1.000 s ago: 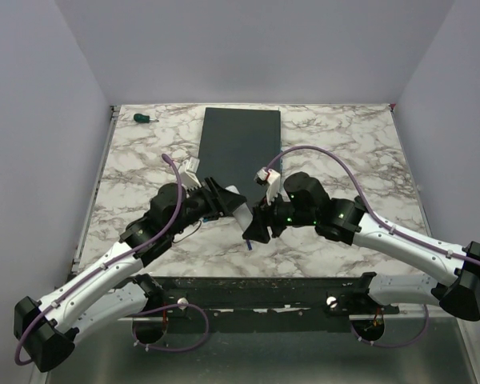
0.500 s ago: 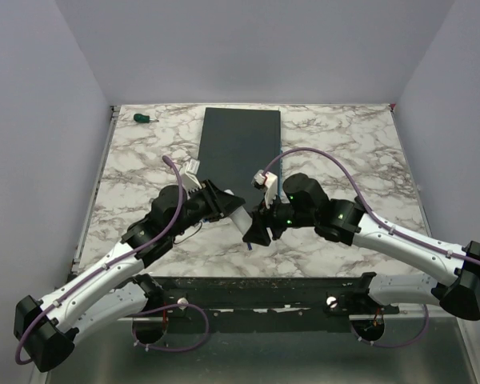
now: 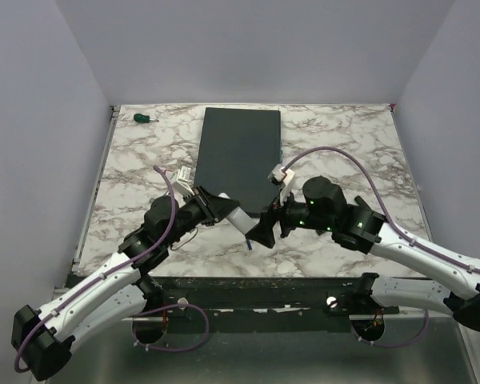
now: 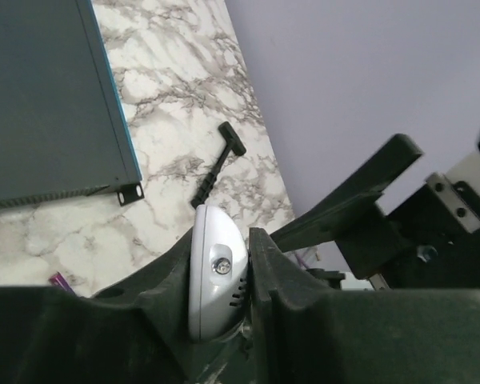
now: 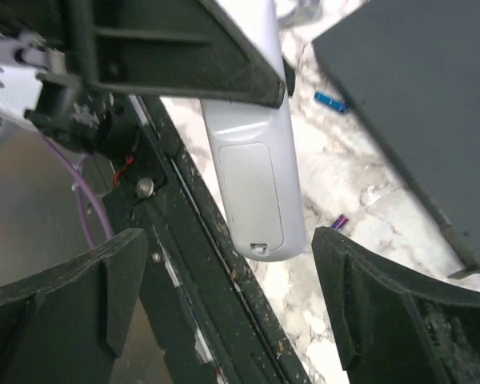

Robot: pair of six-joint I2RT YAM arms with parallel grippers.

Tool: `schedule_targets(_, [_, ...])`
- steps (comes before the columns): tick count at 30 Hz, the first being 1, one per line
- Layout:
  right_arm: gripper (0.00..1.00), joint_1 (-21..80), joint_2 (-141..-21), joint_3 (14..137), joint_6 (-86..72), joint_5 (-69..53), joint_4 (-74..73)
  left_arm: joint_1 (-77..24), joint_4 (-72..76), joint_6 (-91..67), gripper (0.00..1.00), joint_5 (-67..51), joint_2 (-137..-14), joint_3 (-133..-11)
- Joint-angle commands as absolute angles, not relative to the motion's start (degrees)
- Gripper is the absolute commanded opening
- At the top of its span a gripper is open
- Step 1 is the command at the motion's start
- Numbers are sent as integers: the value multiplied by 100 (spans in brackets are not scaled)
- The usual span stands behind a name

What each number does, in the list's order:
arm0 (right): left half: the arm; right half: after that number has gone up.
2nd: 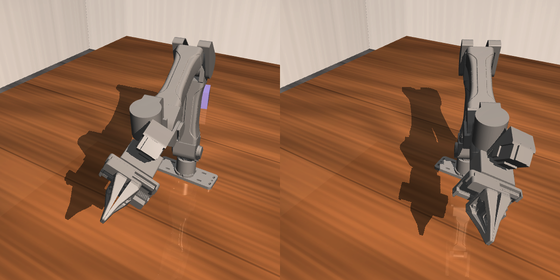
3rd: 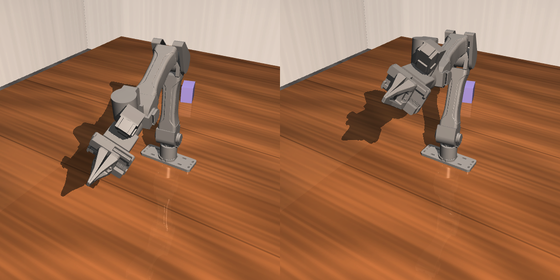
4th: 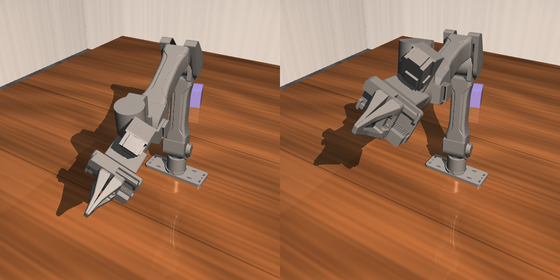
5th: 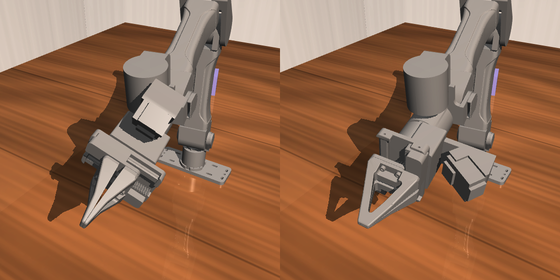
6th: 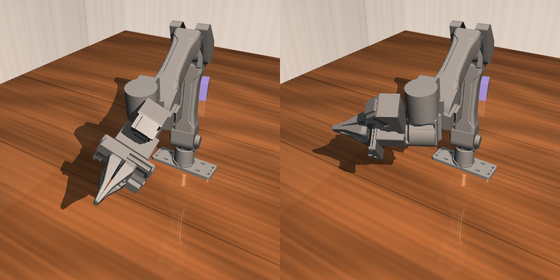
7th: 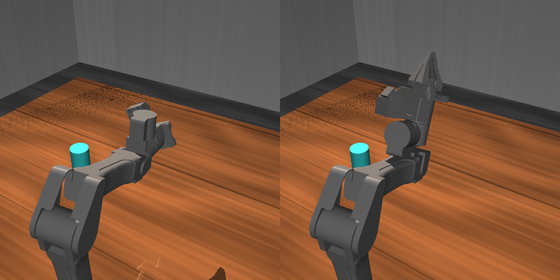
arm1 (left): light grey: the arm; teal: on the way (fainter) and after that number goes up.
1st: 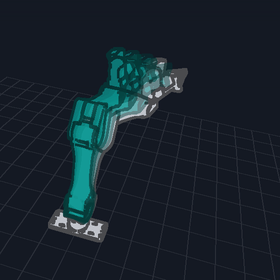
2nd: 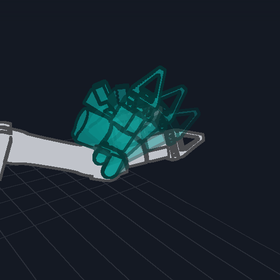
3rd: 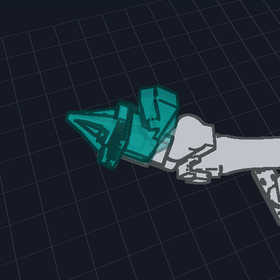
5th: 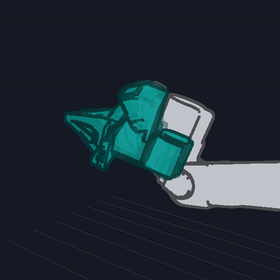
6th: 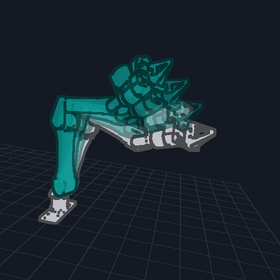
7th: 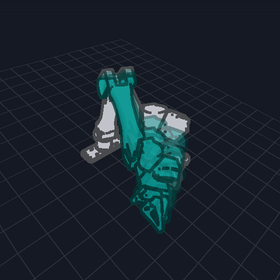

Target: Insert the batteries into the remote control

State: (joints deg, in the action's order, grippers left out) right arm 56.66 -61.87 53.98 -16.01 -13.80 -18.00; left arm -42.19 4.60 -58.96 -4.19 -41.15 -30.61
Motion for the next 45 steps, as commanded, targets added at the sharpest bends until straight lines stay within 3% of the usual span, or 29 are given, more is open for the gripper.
schedule_targets(1, [96,5669,-5467,5113,-2056,-569,-1124,-4179,734,-5846,0,-223,-3827,-2735])
schedule_targets(3, [100,5669,-5159,4888,-2353,-281,-885,-4152,930,-5909,0,-180,-3675,-2545])
schedule_targets(11, [100,5670,-4594,4274,-3578,892,-765,-4093,1507,-5961,0,-107,-3225,-2101])
schedule_targets(22, [100,5669,-4041,3402,-4728,636,-78,-4000,2100,-6442,0,-68,-2856,-1697])
schedule_targets(24, [92,5669,-3984,3270,-4839,479,138,-3983,2092,-6557,0,-44,-2770,-1671])
schedule_targets(30, [53,5670,-3846,3006,-5122,401,450,-3964,2116,-6753,0,-49,-2687,-1652])
schedule_targets(35, [38,5669,-3823,2892,-5253,501,455,-3939,2107,-6932,0,-114,-2714,-1678])
schedule_targets(37, [39,5670,-3877,2879,-5292,454,486,-3941,2137,-7029,0,-155,-2745,-1666])
schedule_targets(43, [67,5669,-4146,2895,-5158,79,604,-3921,2272,-7339,0,-261,-2834,-1662])
schedule_targets(45, [69,5670,-4182,2879,-5148,48,706,-3920,2397,-7475,0,-296,-2847,-1623])
